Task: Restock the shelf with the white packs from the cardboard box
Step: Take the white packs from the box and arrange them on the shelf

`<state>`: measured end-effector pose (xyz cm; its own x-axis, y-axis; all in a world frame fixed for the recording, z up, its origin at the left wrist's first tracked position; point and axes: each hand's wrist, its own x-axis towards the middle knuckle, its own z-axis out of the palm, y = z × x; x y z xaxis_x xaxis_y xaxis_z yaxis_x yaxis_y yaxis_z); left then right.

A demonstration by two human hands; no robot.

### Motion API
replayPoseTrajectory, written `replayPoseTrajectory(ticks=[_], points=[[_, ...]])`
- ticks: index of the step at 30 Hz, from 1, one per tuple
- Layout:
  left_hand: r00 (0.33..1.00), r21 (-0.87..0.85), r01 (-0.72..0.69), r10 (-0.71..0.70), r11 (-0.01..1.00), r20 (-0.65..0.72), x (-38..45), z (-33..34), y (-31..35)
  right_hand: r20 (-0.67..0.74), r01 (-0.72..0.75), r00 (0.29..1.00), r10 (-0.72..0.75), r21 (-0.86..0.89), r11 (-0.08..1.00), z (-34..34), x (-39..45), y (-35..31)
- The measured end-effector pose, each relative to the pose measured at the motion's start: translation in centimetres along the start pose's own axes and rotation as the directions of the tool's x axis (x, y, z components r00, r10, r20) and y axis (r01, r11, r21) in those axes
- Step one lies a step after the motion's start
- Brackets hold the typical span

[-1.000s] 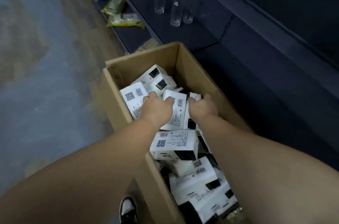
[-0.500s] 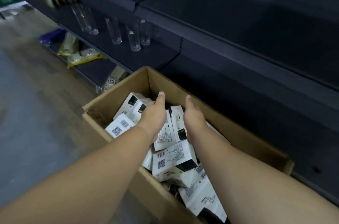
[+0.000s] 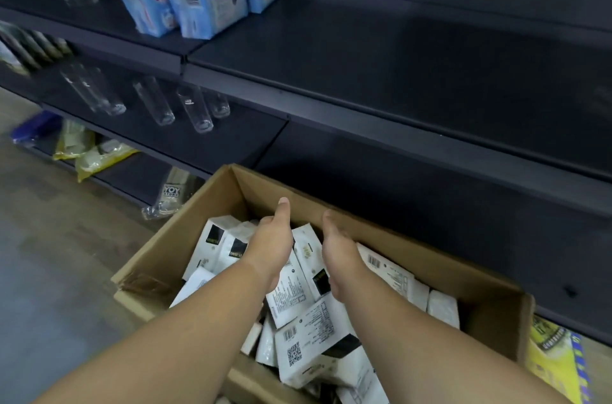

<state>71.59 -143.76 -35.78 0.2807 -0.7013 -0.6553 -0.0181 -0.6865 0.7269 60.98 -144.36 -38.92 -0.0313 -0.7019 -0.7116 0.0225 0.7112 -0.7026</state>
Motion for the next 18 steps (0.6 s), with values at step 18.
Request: replayPoseTrajectory(ticks=[18], points=[[0.936, 0.248, -0.062, -0.030, 0.967, 0.351, 4.1, -7.1, 3.5, -0.308, -0.009, 0.947, 0.089, 0.253, 0.967, 7.3, -1.6, -0.6]])
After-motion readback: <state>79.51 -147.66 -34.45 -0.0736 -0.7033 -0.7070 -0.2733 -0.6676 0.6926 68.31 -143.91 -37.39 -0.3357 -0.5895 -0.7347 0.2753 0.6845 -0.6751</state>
